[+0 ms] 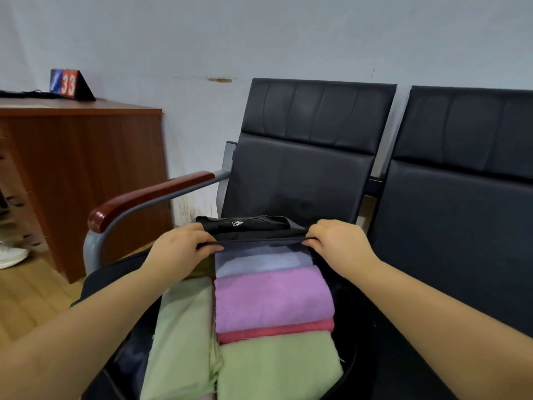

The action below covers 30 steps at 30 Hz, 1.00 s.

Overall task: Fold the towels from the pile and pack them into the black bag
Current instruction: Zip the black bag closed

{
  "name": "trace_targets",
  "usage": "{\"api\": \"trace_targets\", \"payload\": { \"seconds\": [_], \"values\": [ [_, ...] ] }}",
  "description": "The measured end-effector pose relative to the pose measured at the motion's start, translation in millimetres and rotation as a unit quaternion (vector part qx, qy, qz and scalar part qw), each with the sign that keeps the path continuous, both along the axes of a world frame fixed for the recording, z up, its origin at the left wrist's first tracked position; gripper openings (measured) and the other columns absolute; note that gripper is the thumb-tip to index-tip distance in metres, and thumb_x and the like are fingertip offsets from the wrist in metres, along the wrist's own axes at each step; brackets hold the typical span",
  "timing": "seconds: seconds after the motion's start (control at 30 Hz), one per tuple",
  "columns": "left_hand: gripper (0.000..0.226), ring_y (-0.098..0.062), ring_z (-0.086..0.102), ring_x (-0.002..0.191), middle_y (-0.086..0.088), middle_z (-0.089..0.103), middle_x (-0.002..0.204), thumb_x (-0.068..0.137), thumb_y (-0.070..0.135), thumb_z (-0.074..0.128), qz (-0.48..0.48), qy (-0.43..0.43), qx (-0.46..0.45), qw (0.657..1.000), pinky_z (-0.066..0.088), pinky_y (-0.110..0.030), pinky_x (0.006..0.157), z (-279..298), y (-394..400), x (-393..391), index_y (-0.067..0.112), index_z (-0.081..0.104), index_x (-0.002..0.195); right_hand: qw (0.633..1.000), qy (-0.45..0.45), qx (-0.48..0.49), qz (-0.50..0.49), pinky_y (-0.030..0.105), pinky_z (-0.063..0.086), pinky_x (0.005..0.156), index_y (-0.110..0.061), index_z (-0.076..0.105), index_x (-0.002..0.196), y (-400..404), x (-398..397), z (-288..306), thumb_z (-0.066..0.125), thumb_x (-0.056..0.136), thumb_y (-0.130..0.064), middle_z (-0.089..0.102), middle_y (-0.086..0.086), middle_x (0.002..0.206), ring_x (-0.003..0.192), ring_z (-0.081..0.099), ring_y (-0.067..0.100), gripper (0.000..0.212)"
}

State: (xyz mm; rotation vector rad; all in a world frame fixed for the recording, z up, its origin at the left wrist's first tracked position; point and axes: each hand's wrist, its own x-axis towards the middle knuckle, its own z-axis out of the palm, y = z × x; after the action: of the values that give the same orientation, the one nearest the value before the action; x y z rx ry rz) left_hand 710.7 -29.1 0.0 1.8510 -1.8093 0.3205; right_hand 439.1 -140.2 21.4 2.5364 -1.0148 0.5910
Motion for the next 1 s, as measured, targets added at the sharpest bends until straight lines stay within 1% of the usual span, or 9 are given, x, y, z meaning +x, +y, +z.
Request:
{"api": "trace_targets", "payload": {
  "seconds": [0.13,0.33,0.4,0.53,0.6,0.67,0.73,0.8,1.0],
  "values": [
    [0.03,-0.022,0.067,0.067,0.001,0.064,0.074,0.084,0.038,0.057,-0.077,-0.116,-0.07,0.988,0.053,-0.026,0.058,24,25,-7,0.018,0.078,0.086,0.995,-0.052,-0.077,0.049,0.025,0.043,0.043,-0.021,0.07,0.066,11,-20,8,0.082,0.072,-0.029,0.064,-0.004,0.064,0.059,0.066,0.02,0.015],
    [0.037,-0.014,0.059,0.061,0.003,0.057,0.071,0.084,0.035,0.045,-0.151,-0.206,-0.051,0.965,0.049,-0.022,0.047,-20,69,-18,0.019,0.078,0.084,0.983,-0.017,-0.093,0.155,0.025,0.051,0.05,-0.018,0.07,0.068,43,-51,-33,0.037,0.096,-0.041,0.069,-0.004,0.07,0.065,0.068,0.015,0.049],
    [0.042,-0.006,0.049,0.068,0.007,0.053,0.075,0.09,0.043,0.042,-0.159,-0.151,-0.024,0.975,0.048,-0.024,0.055,-48,77,-21,0.021,0.078,0.089,0.985,-0.02,-0.057,0.159,0.024,0.056,0.059,-0.017,0.074,0.075,50,-57,-59,0.027,0.101,-0.044,0.074,-0.003,0.083,0.077,0.071,0.012,0.06],
    [0.068,-0.002,0.038,0.076,0.011,0.048,0.082,0.099,0.057,0.016,-0.129,-0.095,0.051,0.986,0.039,-0.022,0.073,-79,83,-21,0.023,0.075,0.103,0.991,0.012,0.087,0.105,0.015,0.052,0.074,-0.022,0.077,0.087,61,-52,-84,0.036,0.085,-0.044,0.073,-0.009,0.101,0.093,0.07,0.005,0.046],
    [0.084,-0.001,0.037,0.085,0.012,0.045,0.092,0.09,0.07,-0.001,-0.105,-0.104,0.118,0.982,0.034,-0.017,0.082,-75,83,-23,0.028,0.062,0.126,0.984,0.019,0.156,0.078,0.012,0.035,0.098,-0.02,0.066,0.12,64,-49,-83,0.02,0.088,-0.062,0.058,-0.007,0.132,0.124,0.054,0.006,0.07],
    [0.105,-0.003,0.038,0.099,0.014,0.039,0.105,0.07,0.082,-0.019,-0.086,-0.085,0.201,0.972,0.027,-0.013,0.091,-69,87,-24,0.033,0.038,0.144,0.974,0.058,0.207,0.076,0.012,0.005,0.108,-0.025,0.039,0.145,67,-54,-87,-0.004,0.075,-0.072,0.03,-0.008,0.153,0.144,0.023,0.007,0.095],
    [0.113,-0.005,0.036,0.108,0.013,0.035,0.115,0.062,0.084,-0.024,-0.093,-0.098,0.236,0.962,0.025,-0.016,0.098,-64,91,-28,0.032,0.023,0.15,0.969,0.111,0.207,0.082,0.014,-0.009,0.108,-0.03,0.019,0.151,72,-57,-86,-0.018,0.069,-0.075,0.014,-0.006,0.159,0.147,0.007,0.009,0.1],
    [0.116,-0.008,0.033,0.116,0.009,0.033,0.127,0.06,0.085,-0.025,-0.095,-0.129,0.254,0.954,0.024,-0.018,0.103,-64,97,-33,0.026,0.01,0.154,0.962,0.147,0.217,0.075,0.018,-0.012,0.11,-0.033,0.007,0.152,77,-60,-84,-0.015,0.072,-0.073,0.004,-0.004,0.161,0.148,-0.002,0.009,0.092],
    [0.14,-0.018,0.025,0.135,-0.002,0.02,0.149,0.039,0.089,-0.033,-0.024,-0.121,0.312,0.942,0.022,-0.027,0.112,-61,108,-57,0.015,-0.001,0.154,0.965,0.146,0.211,0.055,0.029,-0.008,0.115,-0.03,0.003,0.153,95,-59,-78,0.001,0.076,-0.074,-0.002,-0.004,0.161,0.148,-0.007,0.012,0.089]
  ]
}}
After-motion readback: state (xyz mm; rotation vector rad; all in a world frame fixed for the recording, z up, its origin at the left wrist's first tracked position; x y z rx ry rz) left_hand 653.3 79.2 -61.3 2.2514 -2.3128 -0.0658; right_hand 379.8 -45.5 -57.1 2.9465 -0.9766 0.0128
